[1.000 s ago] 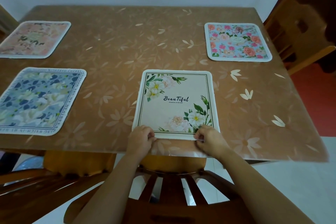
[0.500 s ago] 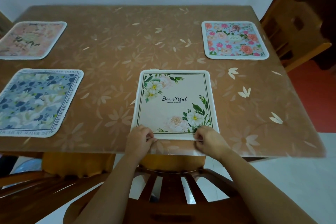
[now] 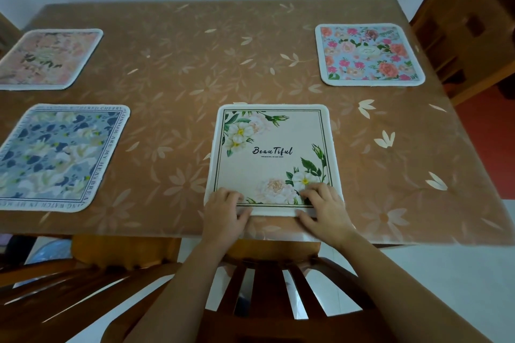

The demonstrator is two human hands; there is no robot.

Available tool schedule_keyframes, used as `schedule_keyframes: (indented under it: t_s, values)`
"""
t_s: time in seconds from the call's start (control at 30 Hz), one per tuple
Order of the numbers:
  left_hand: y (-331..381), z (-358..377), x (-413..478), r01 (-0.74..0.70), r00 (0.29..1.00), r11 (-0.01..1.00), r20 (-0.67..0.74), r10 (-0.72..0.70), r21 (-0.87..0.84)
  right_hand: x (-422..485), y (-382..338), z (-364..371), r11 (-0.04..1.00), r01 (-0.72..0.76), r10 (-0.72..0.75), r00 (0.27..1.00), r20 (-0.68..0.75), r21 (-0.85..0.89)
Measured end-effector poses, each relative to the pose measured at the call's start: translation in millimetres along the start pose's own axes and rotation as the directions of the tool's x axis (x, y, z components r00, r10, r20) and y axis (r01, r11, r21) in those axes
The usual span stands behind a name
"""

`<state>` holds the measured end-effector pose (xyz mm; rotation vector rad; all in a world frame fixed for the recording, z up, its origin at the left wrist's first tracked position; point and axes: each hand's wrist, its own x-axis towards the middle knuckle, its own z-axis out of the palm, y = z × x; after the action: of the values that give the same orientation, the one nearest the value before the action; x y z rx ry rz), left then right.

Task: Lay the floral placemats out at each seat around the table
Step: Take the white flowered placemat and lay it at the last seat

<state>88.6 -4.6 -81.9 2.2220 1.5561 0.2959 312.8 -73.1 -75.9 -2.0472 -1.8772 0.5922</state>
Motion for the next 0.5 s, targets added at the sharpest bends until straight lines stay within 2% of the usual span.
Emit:
schedule_keyframes:
  t_s: [0.1,0.13,0.2,0.33,0.5]
  values:
    - [9.3,16.7,2.9,-0.008,0.981,0.984,0.195,-0.028,0.179,4.6,-0.3,15.3,0.989,0.057,-0.045,0.995,0.093,-0.14]
    - [11.0,22.9,3.1,-0.018,0.977,0.972,0.211,-0.032,0.233,6.7,-0.2,20.9,0.974,0.073,-0.049,0.992,0.115,-0.214]
    - [12.4,30.3,7.8,-0.036,0.984,0.961,0.18,-0.015,0.274,16.0,-1.0,29.0,0.953,0.048,-0.009,0.991,0.131,-0.299]
    - [10.3,31.5,39.7,-0.103,0.988,0.957,0.142,0.066,0.27,54.9,1.4,32.9,0.943,-0.007,0.045,0.994,0.105,-0.333]
    - [2.2,34.5,97.6,-0.099,0.992,0.942,0.105,0.069,0.319,113.8,16.2,27.0,0.944,-0.026,0.046,0.997,0.054,-0.328]
